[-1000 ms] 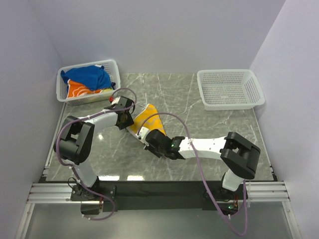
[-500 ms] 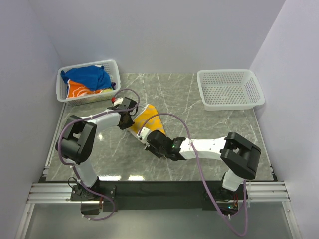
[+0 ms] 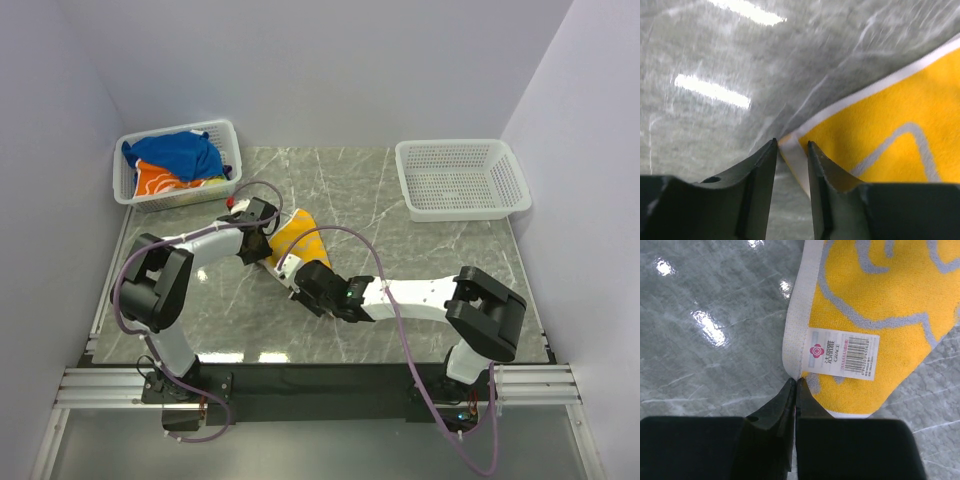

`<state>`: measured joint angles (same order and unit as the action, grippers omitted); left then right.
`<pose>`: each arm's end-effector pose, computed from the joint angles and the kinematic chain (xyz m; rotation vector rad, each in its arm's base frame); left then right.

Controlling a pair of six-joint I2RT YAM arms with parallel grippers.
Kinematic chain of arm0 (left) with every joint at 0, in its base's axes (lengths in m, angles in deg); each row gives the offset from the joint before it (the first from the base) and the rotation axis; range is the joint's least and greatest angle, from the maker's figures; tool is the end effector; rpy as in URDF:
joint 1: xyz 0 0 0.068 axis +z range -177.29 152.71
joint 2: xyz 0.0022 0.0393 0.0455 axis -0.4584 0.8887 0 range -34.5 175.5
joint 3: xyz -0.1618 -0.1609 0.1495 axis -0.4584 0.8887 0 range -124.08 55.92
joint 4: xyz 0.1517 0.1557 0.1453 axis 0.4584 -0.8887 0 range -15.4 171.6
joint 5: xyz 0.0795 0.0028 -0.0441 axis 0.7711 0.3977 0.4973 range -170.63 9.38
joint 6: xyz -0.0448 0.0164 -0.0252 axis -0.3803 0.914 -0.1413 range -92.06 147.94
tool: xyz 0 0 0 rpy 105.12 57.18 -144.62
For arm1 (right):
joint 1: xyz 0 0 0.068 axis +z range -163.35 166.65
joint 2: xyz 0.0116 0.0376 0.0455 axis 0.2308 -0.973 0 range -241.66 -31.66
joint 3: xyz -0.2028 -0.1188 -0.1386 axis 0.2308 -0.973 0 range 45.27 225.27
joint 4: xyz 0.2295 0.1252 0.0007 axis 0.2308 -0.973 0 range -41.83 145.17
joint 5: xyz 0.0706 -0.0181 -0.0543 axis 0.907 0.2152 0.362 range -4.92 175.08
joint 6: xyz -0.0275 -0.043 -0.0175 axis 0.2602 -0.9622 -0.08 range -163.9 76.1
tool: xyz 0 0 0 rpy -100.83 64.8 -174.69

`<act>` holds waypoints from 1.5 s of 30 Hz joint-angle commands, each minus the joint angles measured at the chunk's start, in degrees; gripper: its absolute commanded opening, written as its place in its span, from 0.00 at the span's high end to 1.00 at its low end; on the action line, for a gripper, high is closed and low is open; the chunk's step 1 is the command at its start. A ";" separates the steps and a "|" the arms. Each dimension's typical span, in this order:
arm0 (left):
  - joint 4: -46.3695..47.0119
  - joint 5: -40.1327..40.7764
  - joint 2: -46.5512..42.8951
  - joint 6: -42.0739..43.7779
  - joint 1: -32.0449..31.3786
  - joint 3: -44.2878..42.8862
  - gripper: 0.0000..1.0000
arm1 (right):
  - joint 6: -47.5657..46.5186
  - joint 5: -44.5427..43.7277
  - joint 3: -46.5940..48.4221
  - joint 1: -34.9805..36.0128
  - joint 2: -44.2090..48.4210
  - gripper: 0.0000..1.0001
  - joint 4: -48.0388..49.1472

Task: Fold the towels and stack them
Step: Flatten out the crumpled towel

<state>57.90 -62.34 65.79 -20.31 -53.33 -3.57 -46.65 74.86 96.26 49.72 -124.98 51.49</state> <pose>0.3087 -0.1385 0.1612 -0.5932 2.5318 -0.0218 0.1562 0.2935 0.1781 -1.2189 2.0415 0.2985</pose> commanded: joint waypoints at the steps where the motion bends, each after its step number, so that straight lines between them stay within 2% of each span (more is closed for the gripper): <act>1: -7.67 -2.73 -0.62 -0.71 -0.59 2.27 0.62 | 0.81 -0.07 -0.53 -0.05 2.44 1.00 2.36; 9: -8.64 -2.46 -1.24 -1.15 -0.85 1.83 0.62 | 0.90 0.02 -1.85 -0.05 3.41 1.00 3.24; 20: -7.15 0.52 4.56 -2.55 -0.85 0.77 0.62 | 1.07 0.99 -3.26 0.12 3.49 1.00 3.60; 23: -6.62 0.44 6.14 -2.55 -0.59 0.68 0.65 | 1.16 0.99 -3.78 0.21 3.67 1.00 3.59; 26: -5.74 -0.26 7.55 -2.55 -0.68 0.77 0.73 | 1.16 0.99 -4.05 0.39 3.76 1.00 3.59; 27: -5.13 -0.53 7.81 -2.55 -0.59 1.03 0.80 | 1.16 0.99 -4.05 0.48 3.76 1.00 3.60; 29: -4.60 -0.79 8.16 -2.38 -0.59 1.47 0.88 | 1.16 0.90 -4.05 0.48 3.84 1.00 3.60; 30: -4.25 -0.88 8.17 -2.29 -0.59 1.74 0.97 | 1.16 0.90 -3.96 0.48 3.76 1.00 3.60; 31: -3.81 -0.97 8.17 -2.11 -0.59 1.74 0.99 | 1.25 0.81 -3.87 0.56 3.76 1.00 3.60; 38: -7.05 2.10 4.40 -0.71 -0.68 0.16 0.99 | 0.72 -1.47 -1.33 0.56 5.68 1.00 -0.09; 45: -16.36 10.10 -7.73 0.61 -0.59 -10.89 0.99 | -2.61 -8.67 7.53 0.30 11.05 1.00 -10.10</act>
<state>46.66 -58.76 64.70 -21.00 -54.18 -7.72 -47.32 71.51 97.94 49.90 -118.25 46.81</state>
